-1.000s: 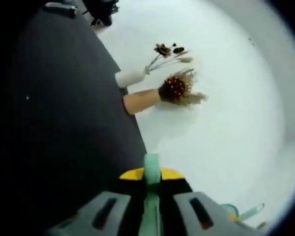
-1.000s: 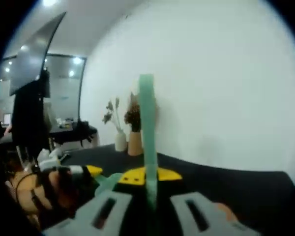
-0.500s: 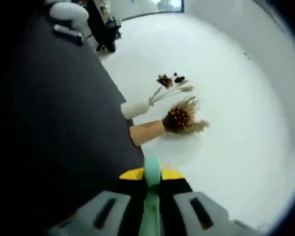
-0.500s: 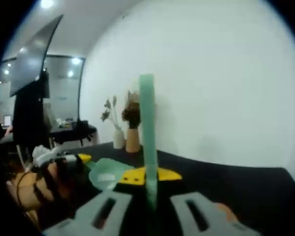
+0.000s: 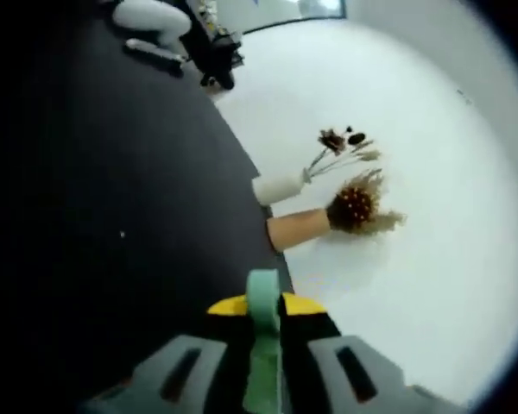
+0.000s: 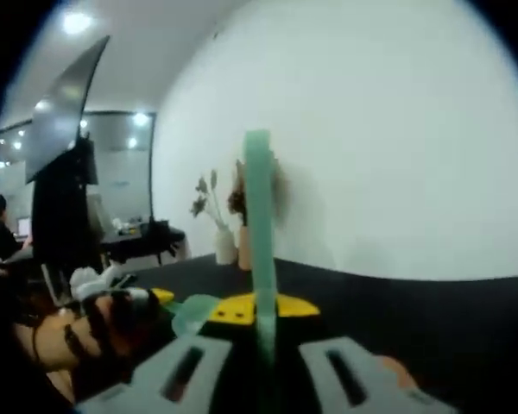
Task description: Pick up the broom and sweep the trash on the tabletop into the dustpan.
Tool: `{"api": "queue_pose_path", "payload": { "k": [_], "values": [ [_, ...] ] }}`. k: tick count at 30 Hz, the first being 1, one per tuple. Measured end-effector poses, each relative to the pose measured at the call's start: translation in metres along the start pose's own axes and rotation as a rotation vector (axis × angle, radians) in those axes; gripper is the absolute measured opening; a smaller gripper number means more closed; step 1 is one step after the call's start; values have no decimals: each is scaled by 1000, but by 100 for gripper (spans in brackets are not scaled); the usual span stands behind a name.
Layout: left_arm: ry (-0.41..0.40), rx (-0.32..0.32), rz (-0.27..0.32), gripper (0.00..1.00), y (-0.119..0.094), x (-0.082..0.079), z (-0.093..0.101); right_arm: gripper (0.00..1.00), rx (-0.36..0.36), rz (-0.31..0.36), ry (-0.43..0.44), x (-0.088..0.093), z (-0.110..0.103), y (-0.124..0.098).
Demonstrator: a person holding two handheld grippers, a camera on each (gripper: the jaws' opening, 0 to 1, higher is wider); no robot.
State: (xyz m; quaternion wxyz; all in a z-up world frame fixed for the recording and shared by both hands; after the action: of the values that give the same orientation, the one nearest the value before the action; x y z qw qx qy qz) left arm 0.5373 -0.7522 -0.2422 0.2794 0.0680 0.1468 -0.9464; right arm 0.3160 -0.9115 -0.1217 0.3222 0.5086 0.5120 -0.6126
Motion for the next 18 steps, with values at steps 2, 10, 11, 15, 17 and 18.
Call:
{"api": "queue_pose_path", "payload": {
  "k": [2, 10, 11, 15, 17, 18],
  "values": [
    [34, -11, -130, 13, 3, 8, 1, 5, -5, 1, -1, 1, -1, 1],
    [89, 36, -368, 34, 4, -1, 4, 5, -13, 15, -8, 1, -4, -2],
    [121, 30, -407, 34, 4, -2, 4, 5, -13, 17, -9, 1, -3, -3],
    [262, 2, -534, 32, 5, -6, 3, 5, -10, 27, -4, 0, -1, -5],
    [241, 24, -554, 34, 4, -13, 2, 5, -10, 32, -4, 0, 0, -5],
    [231, 27, -559, 34, 4, -17, 1, 5, -8, 34, -8, 0, 0, -6]
  ]
}}
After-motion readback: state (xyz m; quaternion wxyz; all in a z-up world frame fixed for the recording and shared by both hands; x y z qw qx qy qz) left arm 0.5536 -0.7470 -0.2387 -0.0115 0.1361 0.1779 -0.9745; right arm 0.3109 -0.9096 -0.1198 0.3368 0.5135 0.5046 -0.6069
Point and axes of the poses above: the point that each gripper's makers call its tool centre point, and the gripper's own axes: y roughly forward along the fingers, z roughly to its right, x roughly out of its underside, the point moved 4 cm from there along -y, roughly backward along the fingers, and after that the axes turned 14 degrees about -z, right-handed, at the moved point
